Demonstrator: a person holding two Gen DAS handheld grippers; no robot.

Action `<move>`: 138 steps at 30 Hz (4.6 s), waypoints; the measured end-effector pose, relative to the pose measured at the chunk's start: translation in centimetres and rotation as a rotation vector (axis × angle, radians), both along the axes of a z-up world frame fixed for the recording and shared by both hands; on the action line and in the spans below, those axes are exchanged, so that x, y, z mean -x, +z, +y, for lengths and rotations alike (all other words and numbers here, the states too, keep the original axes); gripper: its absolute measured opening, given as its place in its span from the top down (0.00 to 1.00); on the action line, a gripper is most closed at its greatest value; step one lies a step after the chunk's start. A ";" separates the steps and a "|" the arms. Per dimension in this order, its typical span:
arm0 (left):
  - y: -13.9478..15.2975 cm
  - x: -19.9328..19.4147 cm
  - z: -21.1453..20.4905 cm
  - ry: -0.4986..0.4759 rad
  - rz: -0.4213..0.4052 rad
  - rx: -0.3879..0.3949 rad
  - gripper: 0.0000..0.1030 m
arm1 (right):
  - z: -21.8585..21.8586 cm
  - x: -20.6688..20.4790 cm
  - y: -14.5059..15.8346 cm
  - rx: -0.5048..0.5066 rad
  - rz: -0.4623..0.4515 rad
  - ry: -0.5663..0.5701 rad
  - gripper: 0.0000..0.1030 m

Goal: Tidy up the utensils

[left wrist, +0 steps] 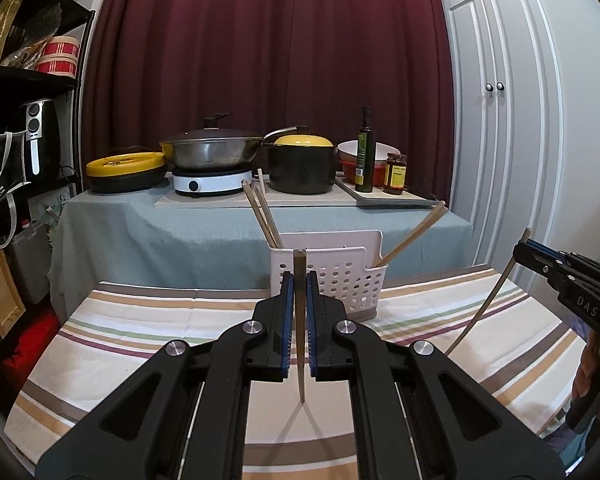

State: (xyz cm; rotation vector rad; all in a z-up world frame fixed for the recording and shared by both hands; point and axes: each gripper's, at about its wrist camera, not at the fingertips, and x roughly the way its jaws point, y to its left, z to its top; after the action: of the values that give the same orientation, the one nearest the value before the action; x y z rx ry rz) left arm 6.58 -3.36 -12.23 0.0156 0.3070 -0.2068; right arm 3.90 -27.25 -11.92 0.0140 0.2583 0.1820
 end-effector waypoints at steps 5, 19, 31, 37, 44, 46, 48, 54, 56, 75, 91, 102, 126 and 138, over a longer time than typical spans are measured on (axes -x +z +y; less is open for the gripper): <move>0.1 -0.5 0.0 -0.002 -0.001 -0.001 0.94 | -0.2 -0.3 0.2 -0.010 0.001 -0.003 0.93; 0.4 -1.2 -0.1 -0.014 -0.011 0.021 0.94 | -0.5 -1.0 0.6 -0.018 -0.002 -0.004 0.93; 5.4 -2.2 -0.5 -0.073 -0.102 0.069 0.94 | -0.6 -1.6 4.8 -0.050 -0.102 0.039 0.93; 8.6 -3.3 -1.2 -0.087 -0.197 0.052 0.94 | -0.1 -2.6 7.7 -0.046 -0.187 0.065 0.93; 11.2 -6.0 -1.7 -0.085 -0.269 0.033 0.94 | 0.7 -5.1 10.4 -0.035 -0.266 0.091 0.93; 11.6 -7.0 -1.7 -0.081 -0.270 0.033 0.94 | 1.0 -6.1 10.9 -0.030 -0.280 0.097 0.93; 11.8 -7.7 -1.7 -0.075 -0.275 0.030 0.94 | 1.2 -6.9 11.4 -0.029 -0.292 0.099 0.93; 12.7 -10.5 -1.4 -0.062 -0.298 0.034 0.94 | 1.7 -9.9 12.0 -0.029 -0.322 0.102 0.94; 13.0 -11.3 -1.2 -0.060 -0.306 0.042 0.94 | 1.8 -10.7 12.0 -0.028 -0.324 0.101 0.94; 9.5 -17.5 -2.0 -0.046 -0.268 0.029 0.94 | 2.1 -18.1 8.3 -0.011 -0.281 0.068 0.94; 5.3 -19.9 -1.6 -0.032 -0.153 0.036 0.80 | 2.6 -19.9 4.5 0.008 -0.163 0.048 0.93; 5.6 -19.2 -1.1 -0.006 -0.150 0.024 0.45 | 2.5 -18.6 4.9 0.004 -0.159 0.018 0.56; 5.7 -10.5 -0.6 0.100 -0.152 -0.032 0.10 | 1.9 -11.5 5.9 -0.025 -0.075 -0.073 0.19; 4.5 -4.4 -1.1 0.099 -0.129 -0.030 0.06 | 1.7 -5.4 5.0 -0.030 -0.038 -0.100 0.18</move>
State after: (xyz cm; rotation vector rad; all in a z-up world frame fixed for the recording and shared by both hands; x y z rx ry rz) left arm 10.96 -4.49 -7.72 0.0427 0.1816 -0.1021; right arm 9.26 -25.59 -6.95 0.0533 0.2164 0.0871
